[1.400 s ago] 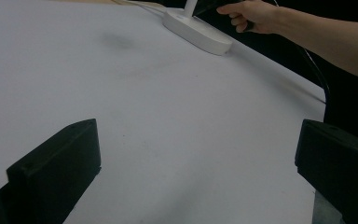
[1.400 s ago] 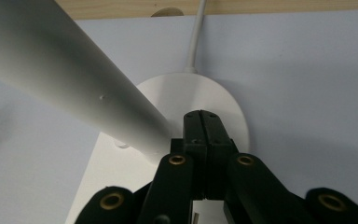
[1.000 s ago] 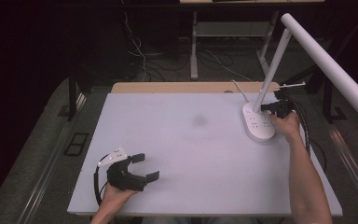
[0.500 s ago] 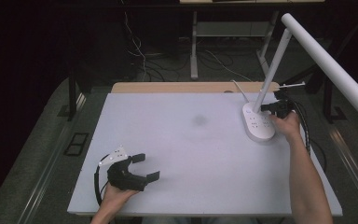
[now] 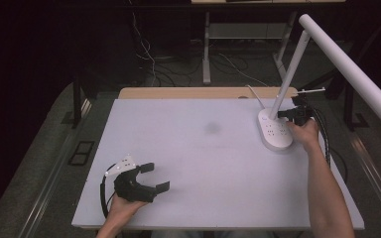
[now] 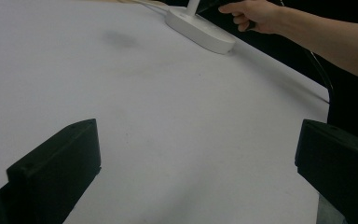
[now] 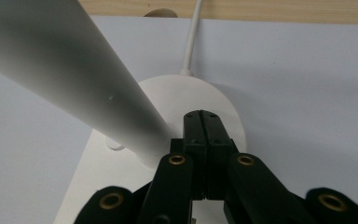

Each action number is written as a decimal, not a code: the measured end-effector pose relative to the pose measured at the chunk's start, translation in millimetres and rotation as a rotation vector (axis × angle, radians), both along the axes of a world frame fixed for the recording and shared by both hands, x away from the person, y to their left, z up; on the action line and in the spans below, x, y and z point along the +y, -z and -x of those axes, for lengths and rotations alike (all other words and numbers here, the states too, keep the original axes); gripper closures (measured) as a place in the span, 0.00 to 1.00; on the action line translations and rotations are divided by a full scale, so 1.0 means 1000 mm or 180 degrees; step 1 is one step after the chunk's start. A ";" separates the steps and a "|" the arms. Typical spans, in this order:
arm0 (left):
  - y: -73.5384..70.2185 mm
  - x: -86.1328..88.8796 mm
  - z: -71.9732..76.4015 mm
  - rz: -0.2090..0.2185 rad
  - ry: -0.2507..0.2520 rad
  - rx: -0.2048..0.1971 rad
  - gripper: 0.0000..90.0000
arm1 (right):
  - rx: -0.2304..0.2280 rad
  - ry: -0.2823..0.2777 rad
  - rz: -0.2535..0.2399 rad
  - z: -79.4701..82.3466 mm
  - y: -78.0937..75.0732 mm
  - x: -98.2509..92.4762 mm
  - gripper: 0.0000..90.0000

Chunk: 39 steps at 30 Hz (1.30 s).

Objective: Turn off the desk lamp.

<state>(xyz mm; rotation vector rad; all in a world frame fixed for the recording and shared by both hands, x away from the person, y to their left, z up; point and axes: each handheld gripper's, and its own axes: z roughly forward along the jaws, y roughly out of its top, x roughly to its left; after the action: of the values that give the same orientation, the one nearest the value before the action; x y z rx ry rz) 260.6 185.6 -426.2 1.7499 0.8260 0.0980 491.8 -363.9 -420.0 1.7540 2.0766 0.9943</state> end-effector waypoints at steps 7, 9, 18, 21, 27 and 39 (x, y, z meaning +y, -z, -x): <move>0.000 0.000 0.001 -0.0006 0.0009 -0.0004 0.00 | 0.0033 -0.0027 0.0044 0.001 -0.002 0.001 1.00; 0.000 -0.001 0.001 -0.0004 0.0010 -0.0013 0.00 | 0.0034 -0.0027 0.0035 0.001 -0.002 0.000 1.00; -0.001 0.000 0.003 0.0011 -0.0005 -0.0015 0.00 | -0.0083 0.0043 -0.0049 0.006 0.004 0.000 1.00; -0.001 0.000 0.003 0.0010 -0.0005 -0.0019 0.00 | -0.0101 0.0071 -0.0071 0.007 0.004 0.000 1.00; 0.000 0.000 0.001 0.0005 -0.0007 -0.0012 0.00 | -0.0126 0.0087 -0.0072 0.008 0.004 0.000 1.00; -0.001 0.000 0.002 0.0016 -0.0017 -0.0008 0.00 | -0.0202 0.0156 -0.0051 0.017 -0.012 -0.006 0.99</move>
<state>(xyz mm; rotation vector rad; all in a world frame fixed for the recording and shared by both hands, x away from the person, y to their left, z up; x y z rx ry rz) 258.5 185.1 -425.3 1.7427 0.8285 0.1017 475.3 -370.4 -408.3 1.7489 1.9830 1.0414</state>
